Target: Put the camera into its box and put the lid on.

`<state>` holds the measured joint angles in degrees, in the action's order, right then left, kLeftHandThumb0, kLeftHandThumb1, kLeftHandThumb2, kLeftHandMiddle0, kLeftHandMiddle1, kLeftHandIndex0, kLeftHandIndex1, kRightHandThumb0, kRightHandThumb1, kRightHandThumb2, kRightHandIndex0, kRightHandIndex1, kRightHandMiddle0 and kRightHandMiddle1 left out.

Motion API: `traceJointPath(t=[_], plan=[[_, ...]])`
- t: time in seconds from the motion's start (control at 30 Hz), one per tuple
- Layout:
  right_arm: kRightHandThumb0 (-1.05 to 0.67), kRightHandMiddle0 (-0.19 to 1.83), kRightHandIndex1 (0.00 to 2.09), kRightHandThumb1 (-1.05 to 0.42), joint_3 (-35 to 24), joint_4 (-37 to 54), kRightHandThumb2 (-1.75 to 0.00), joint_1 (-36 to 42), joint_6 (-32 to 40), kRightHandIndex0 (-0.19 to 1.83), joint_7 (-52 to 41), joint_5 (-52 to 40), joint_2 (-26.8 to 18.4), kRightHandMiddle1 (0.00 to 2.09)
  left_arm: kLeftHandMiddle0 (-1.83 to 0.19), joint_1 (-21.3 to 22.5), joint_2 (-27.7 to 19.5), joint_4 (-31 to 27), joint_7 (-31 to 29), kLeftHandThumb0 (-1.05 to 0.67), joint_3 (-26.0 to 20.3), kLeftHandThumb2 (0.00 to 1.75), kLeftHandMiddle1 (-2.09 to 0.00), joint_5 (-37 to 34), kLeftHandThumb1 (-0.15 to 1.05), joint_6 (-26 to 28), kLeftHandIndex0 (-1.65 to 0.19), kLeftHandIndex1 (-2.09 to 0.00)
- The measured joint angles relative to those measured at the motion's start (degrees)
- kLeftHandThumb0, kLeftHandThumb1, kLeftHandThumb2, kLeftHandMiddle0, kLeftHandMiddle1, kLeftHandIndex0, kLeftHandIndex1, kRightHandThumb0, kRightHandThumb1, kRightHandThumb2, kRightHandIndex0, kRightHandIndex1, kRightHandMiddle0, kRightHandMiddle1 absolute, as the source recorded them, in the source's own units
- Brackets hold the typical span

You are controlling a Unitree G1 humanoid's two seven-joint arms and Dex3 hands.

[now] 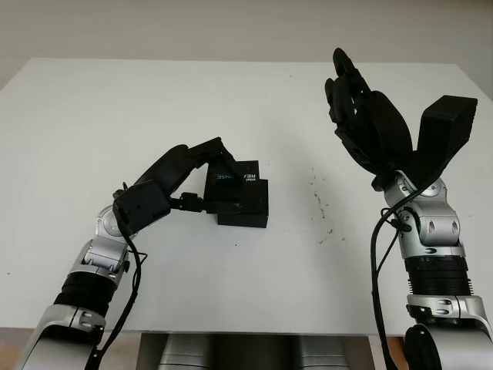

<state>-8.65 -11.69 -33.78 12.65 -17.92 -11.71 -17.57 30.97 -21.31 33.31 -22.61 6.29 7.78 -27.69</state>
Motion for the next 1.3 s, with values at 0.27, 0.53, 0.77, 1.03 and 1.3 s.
traceJointPath(t=[0.27,0.53,0.77,1.03,1.3], plan=[[-0.72,-0.18,0.03,-1.05,-0.1,0.0,-0.64,0.0,0.3,-0.19,0.8,0.0,0.0,0.05,-0.43,0.6,1.3,3.1,-1.6,-0.21,0.4,0.05,-1.57,-0.2,0.95,-2.5,-0.36,-1.5],[-0.71,-0.17,0.04,-1.05,-0.5,0.0,-0.63,0.0,0.2,-0.19,1.0,-0.2,0.0,0.05,-0.39,1.3,2.5,4.4,-3.3,-0.17,0.9,0.05,-1.53,-0.8,0.95,-2.7,-0.35,-1.5],[-0.7,-0.18,0.02,-1.05,-1.0,0.0,-0.63,0.0,0.1,-0.19,0.2,-1.4,0.0,0.05,-0.4,1.4,4.2,4.7,-3.0,-0.19,1.0,0.05,-1.59,-1.2,0.95,-2.7,-0.35,-1.52],[-0.7,-0.19,0.01,-1.05,-1.1,0.0,-0.65,0.0,-0.1,-0.19,-0.1,-1.3,0.0,0.05,-0.39,1.4,5.7,4.7,-1.5,-0.18,1.6,0.05,-1.63,-0.5,0.94,-2.7,-0.32,-1.57],[-0.7,-0.19,0.01,-1.05,-1.1,0.0,-0.64,0.0,-0.4,-0.19,-0.1,-0.9,0.0,0.05,-0.36,1.2,5.1,-0.8,-0.9,-0.14,2.5,0.06,-1.57,2.0,0.95,1.5,-0.28,-1.54]])
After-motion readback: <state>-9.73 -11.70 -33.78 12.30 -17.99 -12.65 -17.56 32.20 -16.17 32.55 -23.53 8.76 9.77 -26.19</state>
